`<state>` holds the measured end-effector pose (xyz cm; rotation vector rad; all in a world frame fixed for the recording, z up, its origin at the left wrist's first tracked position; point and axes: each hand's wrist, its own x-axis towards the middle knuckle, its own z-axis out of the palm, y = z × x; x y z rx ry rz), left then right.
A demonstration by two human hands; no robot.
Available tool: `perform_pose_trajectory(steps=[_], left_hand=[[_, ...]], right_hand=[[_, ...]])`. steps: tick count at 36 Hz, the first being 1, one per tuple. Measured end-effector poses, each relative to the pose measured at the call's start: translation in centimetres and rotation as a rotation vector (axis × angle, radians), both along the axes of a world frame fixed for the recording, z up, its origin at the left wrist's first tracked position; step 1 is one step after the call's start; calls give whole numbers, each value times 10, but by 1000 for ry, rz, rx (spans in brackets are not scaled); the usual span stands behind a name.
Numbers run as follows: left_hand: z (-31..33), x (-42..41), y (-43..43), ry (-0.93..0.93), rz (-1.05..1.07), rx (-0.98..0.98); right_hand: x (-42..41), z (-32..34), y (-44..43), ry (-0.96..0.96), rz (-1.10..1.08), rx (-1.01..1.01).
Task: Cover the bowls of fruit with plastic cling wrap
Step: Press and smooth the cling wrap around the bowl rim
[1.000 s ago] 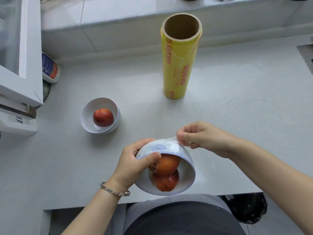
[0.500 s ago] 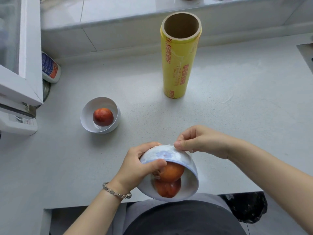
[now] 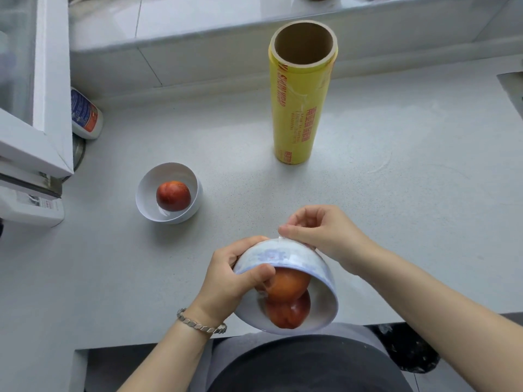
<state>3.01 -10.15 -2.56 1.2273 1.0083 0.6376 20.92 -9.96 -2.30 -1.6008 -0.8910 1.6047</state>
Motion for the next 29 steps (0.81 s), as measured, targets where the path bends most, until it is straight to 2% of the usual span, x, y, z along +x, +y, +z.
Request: perform_pose_trajectory(steps=[2, 4, 6, 8, 10, 12, 19, 24, 27, 29], left_hand=[[-2, -3, -1, -3, 18, -26], [-6, -7, 0, 1, 46, -42], [-8, -10, 1, 18, 80, -51], [-9, -12, 2, 26, 97, -53], [-7, -12, 4, 26, 99, -43], [-6, -9, 5, 33, 97, -26], [-8, -7, 8, 24, 131, -50], [-11, -8, 9, 7, 135, -108], [-11, -7, 6, -65, 193, -210], [-11, -6, 7, -104, 280, -320]], right_hand=[[5, 0, 3, -236, 4, 91], [11, 7, 0, -345, -56, 272], [15, 16, -8, -279, -3, 477], [12, 22, -21, -179, 181, 557], [5, 18, -30, -134, 382, 536], [-2, 11, -33, -172, 470, 522], [-11, 6, -20, -240, 428, 340], [-1, -3, -17, -27, 394, 89], [11, -9, -20, -38, 458, 66], [16, -10, -22, -82, 361, 96]])
